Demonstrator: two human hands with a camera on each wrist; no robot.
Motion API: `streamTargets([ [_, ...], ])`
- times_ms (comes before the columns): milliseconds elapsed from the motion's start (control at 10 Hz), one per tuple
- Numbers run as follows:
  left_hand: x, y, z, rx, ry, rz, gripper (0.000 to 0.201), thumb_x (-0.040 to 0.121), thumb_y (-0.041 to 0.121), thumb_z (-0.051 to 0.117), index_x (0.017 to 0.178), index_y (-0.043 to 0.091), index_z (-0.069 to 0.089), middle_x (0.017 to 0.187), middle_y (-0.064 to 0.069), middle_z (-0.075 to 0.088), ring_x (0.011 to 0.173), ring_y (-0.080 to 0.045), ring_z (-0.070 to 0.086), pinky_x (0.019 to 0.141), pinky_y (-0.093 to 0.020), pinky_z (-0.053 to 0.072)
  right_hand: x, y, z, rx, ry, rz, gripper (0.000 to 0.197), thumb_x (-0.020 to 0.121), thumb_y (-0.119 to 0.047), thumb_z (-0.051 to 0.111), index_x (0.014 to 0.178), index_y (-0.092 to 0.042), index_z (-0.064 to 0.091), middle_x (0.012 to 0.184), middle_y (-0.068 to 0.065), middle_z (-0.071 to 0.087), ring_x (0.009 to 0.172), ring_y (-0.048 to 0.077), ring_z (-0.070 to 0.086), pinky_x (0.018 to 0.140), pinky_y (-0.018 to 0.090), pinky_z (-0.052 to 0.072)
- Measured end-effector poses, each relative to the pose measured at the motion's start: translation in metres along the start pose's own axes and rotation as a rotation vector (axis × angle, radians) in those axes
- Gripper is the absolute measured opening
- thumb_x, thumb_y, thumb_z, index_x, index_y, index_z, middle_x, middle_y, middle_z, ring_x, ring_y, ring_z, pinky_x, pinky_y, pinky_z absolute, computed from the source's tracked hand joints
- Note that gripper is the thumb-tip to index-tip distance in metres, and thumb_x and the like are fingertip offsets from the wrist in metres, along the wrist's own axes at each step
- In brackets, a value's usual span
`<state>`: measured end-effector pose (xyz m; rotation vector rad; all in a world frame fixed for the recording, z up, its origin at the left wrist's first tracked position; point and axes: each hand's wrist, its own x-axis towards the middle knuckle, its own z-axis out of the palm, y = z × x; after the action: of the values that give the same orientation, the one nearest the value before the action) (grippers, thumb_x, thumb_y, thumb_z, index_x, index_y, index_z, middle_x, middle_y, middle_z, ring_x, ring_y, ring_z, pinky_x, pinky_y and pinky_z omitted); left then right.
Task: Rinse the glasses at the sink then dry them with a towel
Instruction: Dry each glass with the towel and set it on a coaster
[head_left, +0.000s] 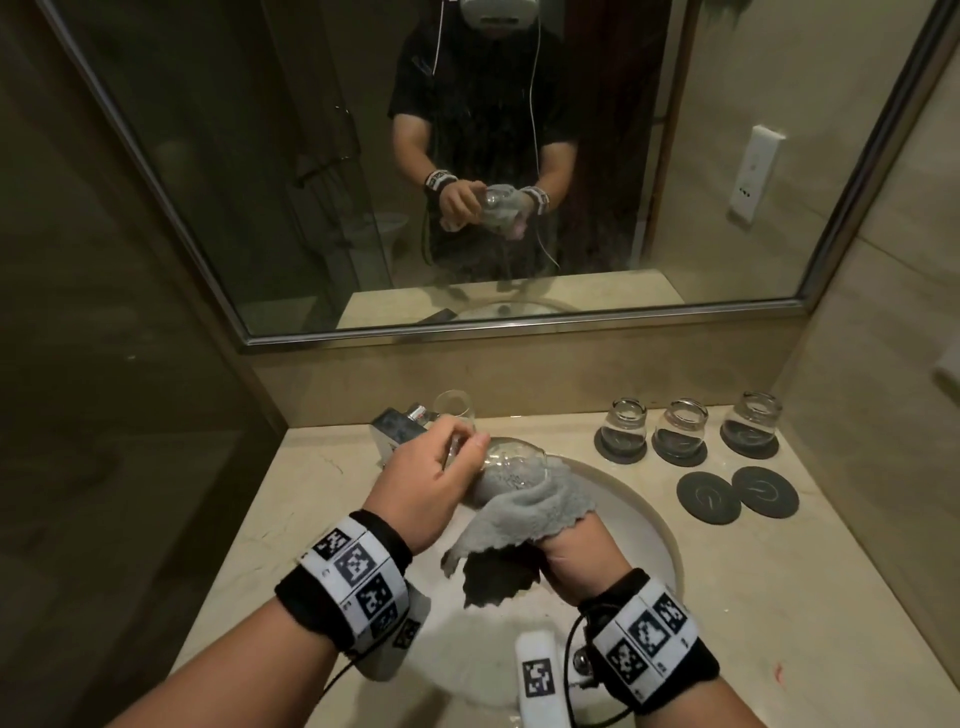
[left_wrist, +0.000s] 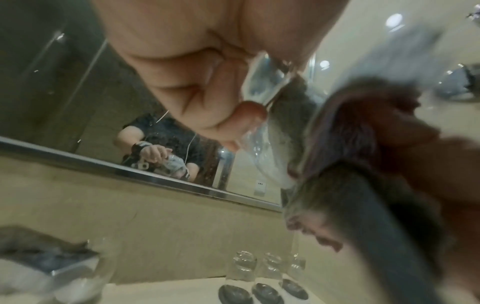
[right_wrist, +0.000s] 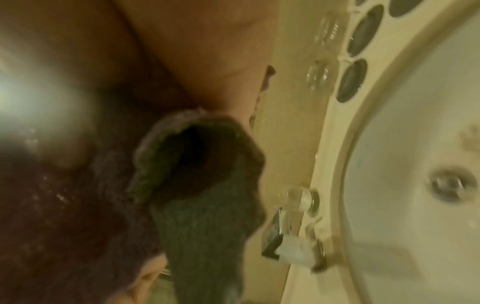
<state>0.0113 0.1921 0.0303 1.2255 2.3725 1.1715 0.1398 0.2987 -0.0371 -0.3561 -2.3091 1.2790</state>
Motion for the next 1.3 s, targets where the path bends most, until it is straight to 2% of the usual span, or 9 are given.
streamTargets([
  [100,0.003,-0.001,-0.002,-0.241,-0.170,-0.386,0.059,0.093,0.069,0.030,0.096,0.022,0.065,0.067,0.001,0.058,0.044,-0.015,0.047,0.042,-0.024,0.035,0.007,0.004,-0.004,-0.334,0.164,-0.299,0.037,0.071,-0.020,0.062,0.105,-0.017,0.049,0.091,0.003,0.074,0.098,0.012,0.051,0.085,0.026,0.046],
  [200,0.005,0.001,0.001,-0.364,-0.144,-0.466,0.069,0.093,0.068,0.033,0.088,0.006,0.065,0.066,-0.007,0.049,0.040,-0.016,0.040,0.045,-0.022,0.031,0.012,-0.001,0.009,-0.059,0.442,0.011,0.024,0.077,-0.011,0.061,0.100,-0.010,0.053,0.084,0.018,0.073,0.092,0.033,0.058,0.085,0.035,0.041],
  [300,-0.002,0.002,0.004,-0.072,-0.011,-0.056,0.047,0.094,0.052,0.037,0.078,0.013,0.056,0.061,0.002,0.053,0.054,-0.016,0.049,0.058,-0.039,0.045,0.009,-0.010,0.011,0.777,0.323,0.497,0.024,0.078,0.013,0.059,0.074,-0.008,0.069,0.073,0.018,0.069,0.086,0.042,0.061,0.079,0.047,0.049],
  [400,-0.001,-0.002,0.005,-0.117,-0.031,-0.054,0.036,0.100,0.044,0.039,0.081,0.019,0.056,0.063,0.001,0.055,0.053,-0.016,0.050,0.057,-0.041,0.048,-0.001,-0.009,-0.009,0.708,0.079,0.280,0.047,0.070,-0.032,0.075,0.109,-0.008,0.065,0.111,0.014,0.067,0.111,0.019,0.059,0.095,0.028,0.048],
  [500,0.004,-0.002,0.004,-0.305,-0.126,-0.364,0.056,0.098,0.060,0.030,0.085,0.014,0.060,0.064,-0.009,0.050,0.045,-0.019,0.045,0.042,-0.025,0.036,0.005,-0.007,-0.007,0.360,0.123,0.250,0.144,0.006,-0.090,0.056,0.123,-0.005,0.057,0.097,-0.004,0.059,0.095,0.008,0.054,0.072,0.001,0.043],
  [700,-0.001,-0.004,0.005,-0.088,0.028,-0.071,0.041,0.098,0.047,0.043,0.075,0.016,0.054,0.056,0.002,0.055,0.042,-0.012,0.047,0.049,-0.038,0.044,0.002,-0.005,0.001,0.548,0.246,0.373,0.029,0.084,0.007,0.059,0.080,-0.021,0.064,0.083,0.003,0.068,0.085,0.020,0.063,0.081,0.032,0.053],
  [900,0.004,-0.002,0.010,-0.398,-0.159,-0.421,0.060,0.089,0.070,0.035,0.103,0.017,0.062,0.068,0.001,0.054,0.040,-0.014,0.044,0.039,-0.020,0.032,-0.006,-0.001,0.001,0.570,0.090,0.596,0.040,0.080,0.006,0.067,0.075,-0.031,0.054,0.080,-0.012,0.056,0.057,-0.018,0.057,0.063,0.007,0.048],
  [1100,0.000,-0.015,0.008,-0.133,-0.037,-0.022,0.023,0.096,0.049,0.046,0.100,0.029,0.057,0.082,-0.001,0.069,0.055,-0.010,0.056,0.055,-0.034,0.052,0.002,-0.002,-0.001,0.613,0.187,0.294,0.014,0.079,0.005,0.060,0.090,0.004,0.068,0.093,0.021,0.070,0.098,0.042,0.064,0.081,0.042,0.052],
  [1300,0.005,-0.009,0.012,-0.347,-0.072,-0.307,0.043,0.099,0.057,0.030,0.100,0.027,0.061,0.091,-0.006,0.069,0.059,-0.015,0.055,0.055,-0.025,0.042,-0.001,-0.020,-0.006,0.442,0.072,0.262,0.036,0.051,-0.038,0.076,0.080,-0.021,0.064,0.079,0.002,0.067,0.073,0.005,0.059,0.064,0.021,0.051],
])
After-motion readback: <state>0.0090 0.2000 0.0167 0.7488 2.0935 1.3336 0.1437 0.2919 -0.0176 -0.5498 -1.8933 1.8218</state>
